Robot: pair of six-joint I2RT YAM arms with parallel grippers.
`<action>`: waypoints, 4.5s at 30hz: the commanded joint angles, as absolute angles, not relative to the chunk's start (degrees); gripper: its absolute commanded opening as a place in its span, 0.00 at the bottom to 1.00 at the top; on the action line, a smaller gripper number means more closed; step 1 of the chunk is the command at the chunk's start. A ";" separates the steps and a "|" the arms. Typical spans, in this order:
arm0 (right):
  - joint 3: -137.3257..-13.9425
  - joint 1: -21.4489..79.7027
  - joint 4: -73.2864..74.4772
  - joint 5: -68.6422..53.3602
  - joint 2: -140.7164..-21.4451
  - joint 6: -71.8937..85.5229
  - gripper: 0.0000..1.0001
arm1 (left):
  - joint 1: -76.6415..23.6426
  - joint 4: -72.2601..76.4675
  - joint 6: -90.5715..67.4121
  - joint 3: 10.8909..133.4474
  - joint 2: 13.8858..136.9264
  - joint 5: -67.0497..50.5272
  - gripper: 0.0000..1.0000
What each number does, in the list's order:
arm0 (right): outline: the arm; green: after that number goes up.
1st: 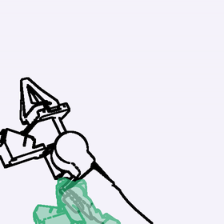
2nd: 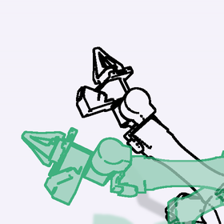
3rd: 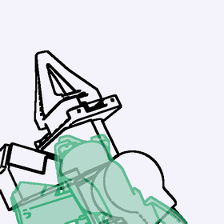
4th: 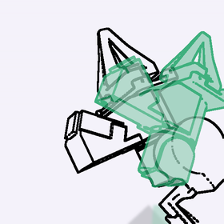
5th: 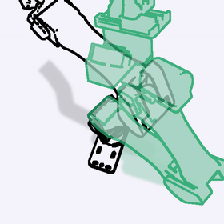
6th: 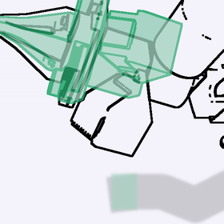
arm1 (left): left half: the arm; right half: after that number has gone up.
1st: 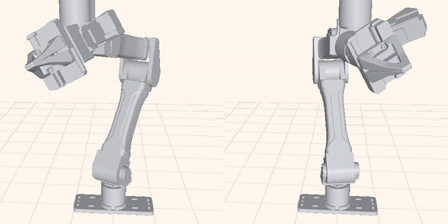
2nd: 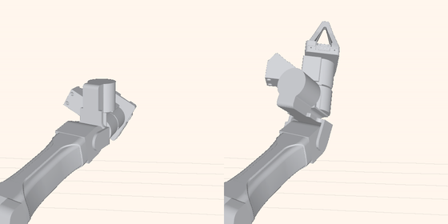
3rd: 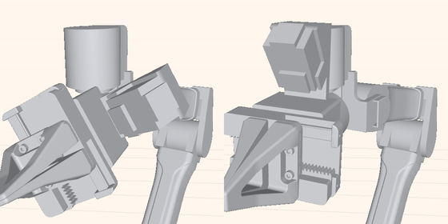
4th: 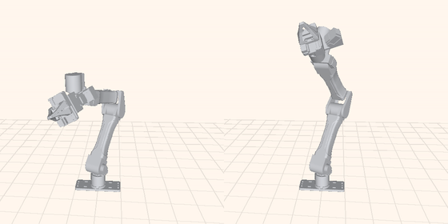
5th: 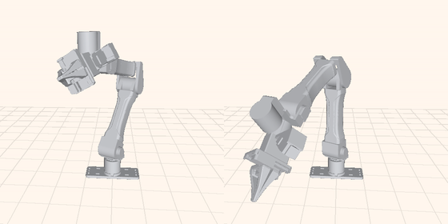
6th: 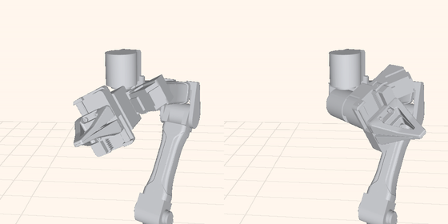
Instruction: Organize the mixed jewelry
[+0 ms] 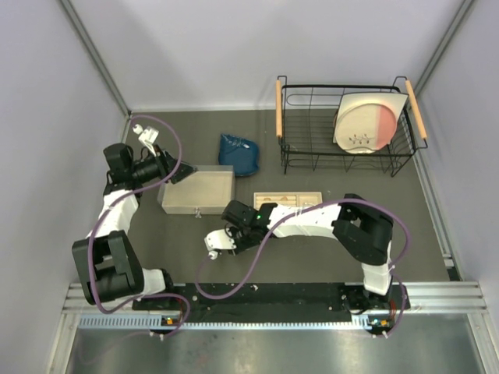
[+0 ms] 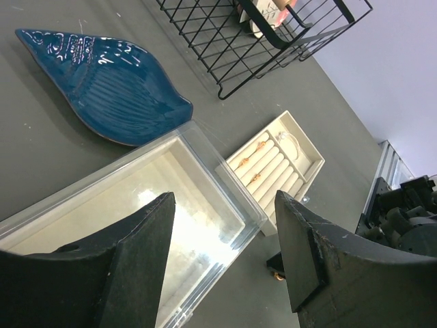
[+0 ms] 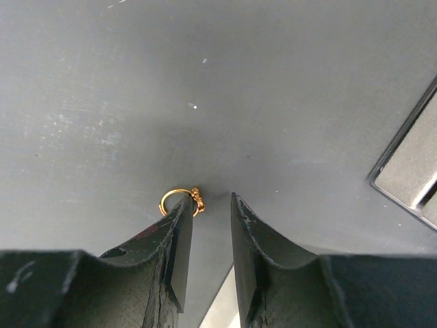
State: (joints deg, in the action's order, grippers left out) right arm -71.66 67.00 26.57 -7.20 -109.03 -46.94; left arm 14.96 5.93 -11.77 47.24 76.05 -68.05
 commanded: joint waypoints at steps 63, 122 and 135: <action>-105.21 57.92 30.76 28.92 -100.46 -9.23 0.00 | -12.13 32.25 -37.79 45.62 72.77 -43.24 0.62; -96.86 39.64 35.59 -30.57 -85.87 -3.69 0.46 | -11.87 55.62 -46.13 50.54 81.12 -71.01 0.00; -97.30 39.64 35.33 -38.32 -88.94 -3.51 0.44 | -12.57 56.16 -47.98 50.98 79.89 -70.93 0.00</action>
